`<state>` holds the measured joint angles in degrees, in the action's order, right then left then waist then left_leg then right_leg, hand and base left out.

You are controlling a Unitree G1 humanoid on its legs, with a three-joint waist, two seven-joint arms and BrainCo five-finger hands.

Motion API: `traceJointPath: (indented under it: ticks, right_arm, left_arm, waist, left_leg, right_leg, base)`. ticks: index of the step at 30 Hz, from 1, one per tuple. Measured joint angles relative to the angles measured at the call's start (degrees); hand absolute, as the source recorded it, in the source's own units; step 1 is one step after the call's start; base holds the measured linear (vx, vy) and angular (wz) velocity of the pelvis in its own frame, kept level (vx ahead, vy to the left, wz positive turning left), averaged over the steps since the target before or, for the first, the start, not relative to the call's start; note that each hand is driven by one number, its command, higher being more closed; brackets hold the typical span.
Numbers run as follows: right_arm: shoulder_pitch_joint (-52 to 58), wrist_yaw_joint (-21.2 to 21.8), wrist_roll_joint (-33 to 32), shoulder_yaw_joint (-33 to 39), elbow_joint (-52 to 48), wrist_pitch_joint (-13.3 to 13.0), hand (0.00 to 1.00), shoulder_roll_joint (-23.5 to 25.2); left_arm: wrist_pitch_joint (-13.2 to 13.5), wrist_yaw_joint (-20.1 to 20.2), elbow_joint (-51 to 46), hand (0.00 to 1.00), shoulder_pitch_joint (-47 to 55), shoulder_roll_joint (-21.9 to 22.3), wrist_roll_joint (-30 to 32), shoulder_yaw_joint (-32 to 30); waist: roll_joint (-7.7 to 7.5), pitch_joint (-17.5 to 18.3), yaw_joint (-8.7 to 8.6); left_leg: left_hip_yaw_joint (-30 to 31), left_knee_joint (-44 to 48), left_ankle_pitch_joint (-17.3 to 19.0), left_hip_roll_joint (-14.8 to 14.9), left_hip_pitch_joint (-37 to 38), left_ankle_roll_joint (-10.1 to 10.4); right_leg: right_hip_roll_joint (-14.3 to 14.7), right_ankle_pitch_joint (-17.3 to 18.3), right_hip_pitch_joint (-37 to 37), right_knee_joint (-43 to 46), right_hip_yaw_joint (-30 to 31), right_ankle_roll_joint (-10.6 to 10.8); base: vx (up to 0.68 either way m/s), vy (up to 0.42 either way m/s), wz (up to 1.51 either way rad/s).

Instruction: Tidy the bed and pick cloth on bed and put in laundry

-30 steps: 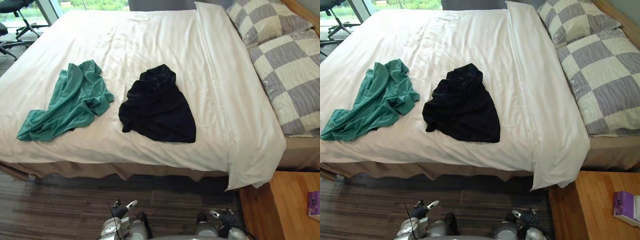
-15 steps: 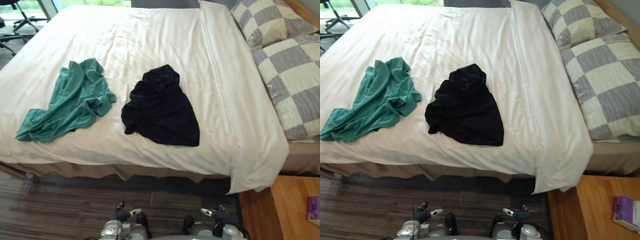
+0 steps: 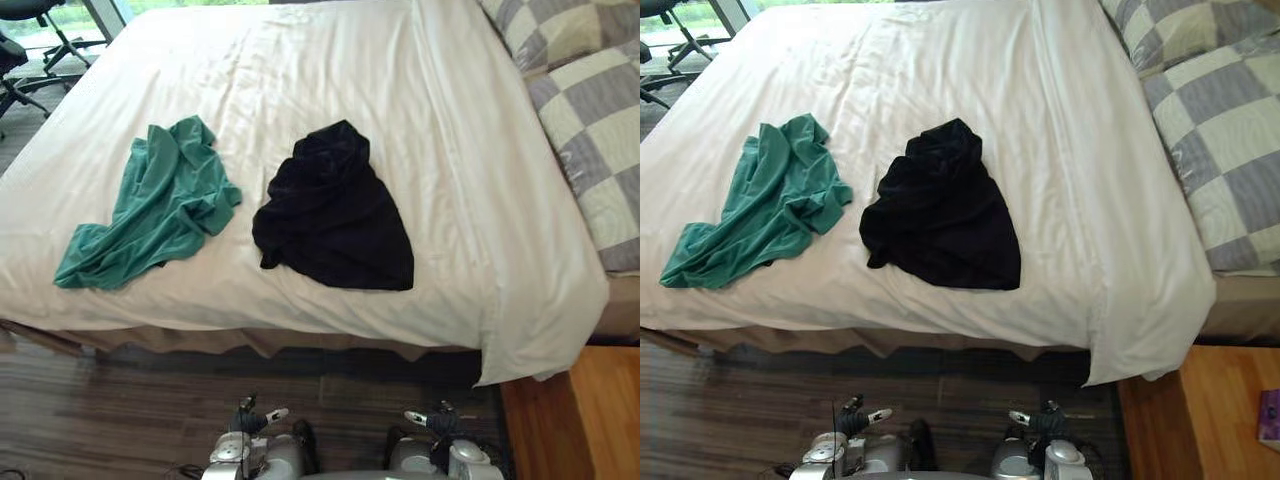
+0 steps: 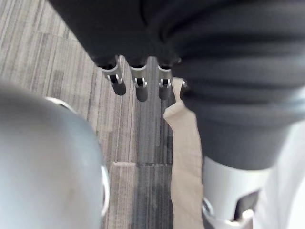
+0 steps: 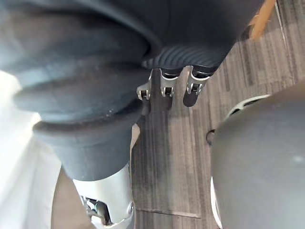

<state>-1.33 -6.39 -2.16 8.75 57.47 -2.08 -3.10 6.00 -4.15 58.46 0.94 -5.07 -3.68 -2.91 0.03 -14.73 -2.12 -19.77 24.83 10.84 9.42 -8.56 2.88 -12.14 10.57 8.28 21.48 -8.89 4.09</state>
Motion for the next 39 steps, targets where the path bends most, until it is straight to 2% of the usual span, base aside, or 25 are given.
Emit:
traceJointPath:
  ticks: [1, 3, 4, 6, 7, 8, 9, 10, 11, 12, 13, 14, 15, 16, 17, 18, 19, 20, 22, 23, 28, 31, 34, 37, 39]
  right_arm:
    - [-0.27, -0.18, 0.00, 0.63, 0.01, 0.08, 0.00, -0.03]
    - [-0.17, -0.98, 0.00, 2.47, -0.01, -0.01, 0.00, -1.30]
    - [0.07, -1.14, 0.01, 2.51, 0.03, 0.03, 0.00, -1.87]
    - [2.26, -1.18, -0.03, 4.02, 1.21, 0.02, 0.00, -3.46]
    - [2.71, -1.12, -0.01, 4.32, 1.25, 0.04, 0.00, -3.80]
    - [3.16, -1.15, -0.04, 4.90, 1.83, 0.08, 0.00, -4.09]
    - [3.96, -1.10, -0.06, 6.05, 2.67, 0.49, 0.00, -2.31]
    - [4.71, -0.95, -0.05, 6.52, 2.66, 0.47, 0.00, -1.70]
    - [5.66, -0.80, -0.02, 6.61, 3.00, 0.58, 0.00, -0.86]
    - [6.11, -1.01, -0.04, 6.66, 3.03, 0.95, 0.00, -0.20]
    - [6.07, -1.03, -0.05, 6.04, 3.01, 1.08, 0.00, -0.28]
    - [5.97, -0.99, -0.05, 5.50, 2.94, 1.09, 0.00, -0.33]
    - [5.78, -0.96, -0.03, 4.33, 2.85, 1.10, 0.00, -0.53]
    - [5.78, -0.94, -0.02, 3.71, 2.67, 0.98, 0.00, -0.75]
    - [5.91, -0.90, 0.02, 3.45, 2.54, 0.98, 0.00, -0.85]
    - [6.11, -0.89, 0.00, 2.99, 1.84, 0.81, 0.00, -0.83]
    - [6.30, -0.87, 0.00, 2.66, 1.44, 0.69, 0.00, -0.71]
    - [6.45, -0.84, 0.04, 2.57, 0.42, 0.59, 0.00, -0.91]
    - [7.08, -0.80, 0.07, 2.42, -0.37, 0.36, 0.00, -1.74]
    - [9.63, -0.88, 2.31, -0.26, -0.91, 0.02, 0.00, -1.08]
    - [9.62, -0.88, 2.31, -0.25, -0.92, 0.02, 0.00, -1.12]
    - [9.55, -0.77, 2.15, -0.14, -1.08, -0.04, 0.00, -1.83]
    - [8.58, -0.36, 0.26, 1.10, -1.12, -0.26, 0.00, -2.52]
    - [6.77, 0.58, -1.99, 4.02, -1.17, -0.20, 0.00, -4.50]
    - [5.64, 0.62, -2.84, 7.12, -0.78, 0.18, 0.00, -4.73]
  left_arm:
    - [0.16, -0.03, 0.01, 0.00, 0.00, -0.16, -0.12, 0.06]
    - [0.63, -0.55, 0.60, 0.00, -0.03, -0.31, -0.12, 0.43]
    - [0.84, -0.95, 0.63, 0.00, -0.06, -0.22, -0.12, 0.67]
    - [1.53, -1.24, 0.57, 0.00, 0.00, 0.54, -0.11, 1.24]
    - [1.54, -1.28, 0.59, 0.00, 0.07, 0.92, -0.11, 1.25]
    - [1.39, -1.31, 0.61, 0.00, 0.16, 1.10, -0.12, 1.18]
    - [1.62, -1.48, 0.26, 0.00, 0.35, -0.20, -0.10, 1.11]
    - [1.60, -1.58, 0.42, 0.00, 0.72, -1.08, -0.09, 1.10]
    - [1.49, -2.01, 0.57, 0.00, 1.59, -2.84, -0.11, 0.99]
    - [1.32, -2.41, 0.50, 0.00, 1.88, -4.18, -0.40, 0.58]
    - [1.06, -2.39, 0.56, 0.00, 2.12, -4.66, -0.27, 0.50]
    - [1.02, -2.37, 0.58, 0.00, 2.34, -4.77, -0.28, 0.44]
    - [0.94, -2.38, 0.61, 0.00, 2.94, -4.63, -0.43, -0.04]
    - [0.75, -2.24, 0.60, 0.00, 3.10, -4.52, -0.42, 0.09]
    - [0.76, -2.23, 0.58, 0.00, 3.02, -4.47, -0.42, 0.11]
    - [0.57, -2.15, 0.59, 0.00, 2.54, -4.46, -0.03, 0.19]
    - [0.44, -2.12, 0.61, 0.00, 2.33, -4.46, 0.14, 0.25]
    - [-0.22, -2.13, 0.87, 0.00, 1.68, -3.86, 1.18, 0.26]
    - [-0.61, -1.98, 1.35, 0.00, 1.86, -2.03, 2.54, 0.64]
    - [-0.78, -2.12, 2.14, 0.00, 2.76, 0.45, 1.54, -4.27]
    - [-0.78, -2.12, 2.14, 0.00, 2.76, 0.45, 1.54, -4.35]
    - [-0.80, -2.12, 2.11, 0.00, 2.77, 0.51, 1.51, -4.98]
    - [-0.79, -2.16, 1.80, 0.00, 2.41, 0.93, 0.93, -5.76]
    - [-0.70, -2.14, 1.40, 0.00, 1.71, 2.12, 0.89, -5.53]
    - [-0.50, -2.16, 0.49, 0.00, 1.82, 2.09, 0.71, -5.63]
  waist:
    - [-0.28, -0.22, -0.03]
    - [-0.45, -0.50, -1.77]
    - [-0.49, -0.51, -2.24]
    - [-0.10, -0.29, -3.11]
    - [0.42, 0.01, -3.39]
    - [1.27, 0.52, -3.39]
    - [-0.81, 0.86, -2.99]
    - [-1.07, 1.66, -2.85]
    - [-2.25, 2.64, -1.93]
    - [-2.37, 2.88, -0.61]
    - [-2.57, 3.03, 0.21]
    - [-2.69, 3.10, 0.24]
    - [-2.76, 3.09, 0.14]
    - [-2.40, 3.11, -0.16]
    - [-2.18, 3.16, -0.17]
    - [-1.99, 3.13, -0.30]
    - [-2.12, 3.17, -0.35]
    - [-1.39, 2.68, -0.63]
    - [-0.31, 2.59, -0.57]
    - [-1.62, 4.29, -0.29]
    - [-1.58, 4.27, -0.28]
    - [-0.65, 3.68, -0.35]
    - [0.21, 3.08, -0.73]
    - [1.84, 1.38, -2.45]
    - [2.61, -0.07, -2.52]
  left_leg:
    - [-0.09, 2.54, 0.93, 1.97, -0.11, 0.05]
    - [3.00, 4.98, 1.31, 9.29, 1.20, 0.94]
    - [4.13, 4.17, 1.21, 10.66, 1.82, 1.09]
    - [6.61, -0.75, -0.12, 13.80, 3.52, 2.45]
    - [6.48, -2.27, -0.96, 14.04, 3.87, 2.78]
    - [5.63, -3.76, -2.65, 13.64, 4.35, 11.83]
    - [5.70, -2.79, -2.11, 10.44, 3.11, 11.88]
    - [6.11, -2.30, -2.10, 9.90, 2.03, 11.88]
    - [6.13, -1.70, -1.42, 9.38, 0.90, 11.92]
    - [5.19, -2.39, -1.49, 9.23, 0.82, 11.57]
    - [3.68, -4.14, -2.49, 9.33, 1.58, 10.09]
    - [2.93, -5.35, -2.96, 9.32, 2.03, 9.51]
    - [2.23, -8.49, -4.57, 8.65, 4.49, 8.91]
    - [2.24, -11.85, -6.53, 7.87, 6.41, 8.46]
    - [2.34, -13.10, -7.32, 7.71, 6.80, 8.30]
    - [2.63, -15.56, -9.00, 7.22, 7.14, 8.16]
    - [3.14, -16.47, -9.68, 6.59, 7.19, 8.15]
    - [4.65, -18.13, -10.76, 6.28, 8.09, 7.80]
    - [4.72, -22.04, -12.47, 5.64, 11.21, 7.42]
    - [-0.70, -27.73, -13.28, 2.00, 17.35, 7.30]
    - [-0.80, -27.78, -13.28, 1.99, 17.33, 7.29]
    - [-1.31, -27.36, -13.04, 1.98, 16.86, 7.16]
    - [-0.86, -19.52, -9.20, 2.47, 11.10, 6.48]
    - [-0.57, -11.81, -7.20, 2.07, 6.03, 4.99]
    - [-1.58, -3.23, -3.71, 5.33, 1.52, 2.85]
  right_leg:
    - [-0.03, 0.27, 1.14, 1.42, 1.19, 0.18]
    - [-1.71, 1.22, 4.62, 6.01, 4.08, 1.90]
    - [-2.54, 1.60, 5.40, 7.34, 4.33, 2.60]
    - [-6.78, 2.51, 7.49, 10.52, 4.59, 6.14]
    - [-7.67, 2.06, 7.62, 10.37, 4.17, 7.50]
    - [-8.85, 0.86, 7.23, 9.03, 4.36, 9.68]
    - [-10.48, -3.71, 3.03, -0.17, 4.53, 10.09]
    - [-10.33, -6.97, 1.13, -4.67, 4.02, 9.06]
    - [-10.45, -13.49, -0.85, -10.77, 1.91, 8.45]
    - [-10.04, -21.30, -1.10, -14.40, -0.94, 6.31]
    - [-9.44, -24.81, -0.91, -15.61, -4.42, 1.98]
    - [-9.27, -25.35, -0.88, -15.18, -6.51, 0.87]
    - [-8.26, -21.85, -0.68, -10.73, -9.56, 1.93]
    - [-5.11, -14.96, -1.08, -6.29, -9.67, 3.73]
    - [-3.17, -12.05, -1.06, -5.21, -8.93, 3.99]
    - [1.38, -6.16, -1.39, -4.70, -5.79, 3.78]
    - [3.08, -3.56, -2.11, -5.64, -4.62, 3.01]
    - [4.03, -3.79, -4.25, -7.77, -4.16, 1.62]
    - [4.06, -3.86, -6.16, -8.42, -4.88, 1.55]
    - [2.10, -6.29, -8.08, -12.53, -0.45, 3.89]
    - [2.10, -6.27, -8.02, -12.54, -0.42, 3.90]
    - [1.92, -5.71, -7.13, -11.80, 0.00, 4.03]
    - [0.61, -3.45, -3.43, -7.91, 0.54, 4.62]
    - [-4.19, -2.29, -0.87, -3.38, -0.82, 4.95]
    - [-6.13, -2.25, -0.76, -2.85, -1.20, 5.07]
  base:
    - [-0.12, 0.157, -0.70]
    - [-0.13, 0.229, -0.39]
    - [-0.13, 0.363, 0.17]
    - [-0.10, 0.509, 0.51]
    - [-0.05, 0.588, 0.53]
    - [-0.01, 0.708, 0.46]
    - [0.00, 0.581, 0.42]
    - [0.06, 0.598, 0.28]
    - [0.03, 0.395, -0.03]
    - [0.03, 0.457, -0.27]
    - [-0.02, 0.252, -0.33]
    - [0.03, 0.210, -0.25]
    - [0.06, 0.210, -0.06]
    - [0.07, 0.188, 0.00]
    - [0.03, 0.109, 0.18]
    - [-0.01, 0.046, 0.21]
    - [-0.03, 0.012, 0.45]
    - [-0.04, 0.012, 0.42]
    - [-0.02, 0.015, 0.23]
    - [0.00, 0.000, 0.00]
    - [0.00, 0.000, 0.00]
    - [-0.01, 0.001, -0.06]
    - [-0.04, 0.010, 0.04]
    - [0.00, 0.064, 0.41]
    - [-0.02, 0.093, 0.38]
